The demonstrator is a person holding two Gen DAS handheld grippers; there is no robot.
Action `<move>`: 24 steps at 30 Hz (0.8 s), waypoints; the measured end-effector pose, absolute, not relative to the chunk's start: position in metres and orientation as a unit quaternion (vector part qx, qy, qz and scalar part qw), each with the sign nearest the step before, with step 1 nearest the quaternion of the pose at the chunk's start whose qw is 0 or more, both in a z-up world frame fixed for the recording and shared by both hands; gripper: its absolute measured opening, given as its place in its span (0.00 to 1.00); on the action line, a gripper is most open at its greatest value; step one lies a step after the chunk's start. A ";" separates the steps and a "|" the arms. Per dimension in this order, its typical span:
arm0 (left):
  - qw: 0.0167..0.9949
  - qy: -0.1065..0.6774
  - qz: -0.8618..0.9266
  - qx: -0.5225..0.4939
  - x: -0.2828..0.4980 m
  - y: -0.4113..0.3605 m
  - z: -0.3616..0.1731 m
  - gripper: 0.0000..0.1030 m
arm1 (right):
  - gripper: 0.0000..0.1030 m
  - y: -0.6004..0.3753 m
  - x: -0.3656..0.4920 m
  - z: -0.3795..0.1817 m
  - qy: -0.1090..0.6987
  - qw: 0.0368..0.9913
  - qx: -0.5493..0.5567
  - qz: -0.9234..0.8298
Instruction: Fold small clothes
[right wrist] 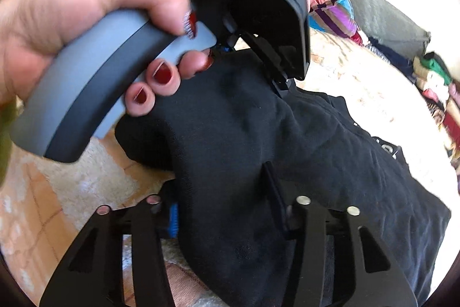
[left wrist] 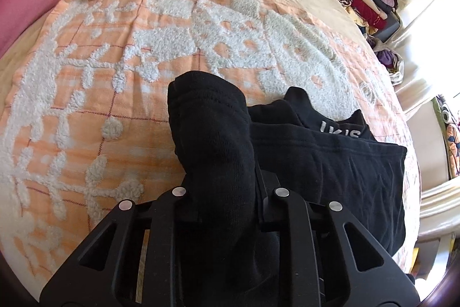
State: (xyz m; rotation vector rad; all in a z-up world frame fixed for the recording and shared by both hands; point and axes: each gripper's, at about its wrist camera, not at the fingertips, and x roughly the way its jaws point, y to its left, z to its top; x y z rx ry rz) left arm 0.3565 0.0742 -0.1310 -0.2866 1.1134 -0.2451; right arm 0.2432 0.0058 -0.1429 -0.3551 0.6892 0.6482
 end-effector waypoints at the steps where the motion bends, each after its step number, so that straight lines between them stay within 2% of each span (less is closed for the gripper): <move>1: 0.834 0.522 -0.116 -0.133 0.354 0.073 -0.127 0.15 | 0.39 0.003 0.243 -0.142 0.331 0.876 -0.160 0.313; 9: 0.842 0.504 -0.123 -0.150 0.344 0.061 -0.097 0.14 | 0.32 -0.020 0.230 -0.120 0.324 0.883 -0.097 0.325; 24: 0.861 0.460 -0.177 -0.123 0.331 -0.022 -0.021 0.15 | 0.31 -0.094 0.204 -0.068 0.274 0.915 -0.021 0.296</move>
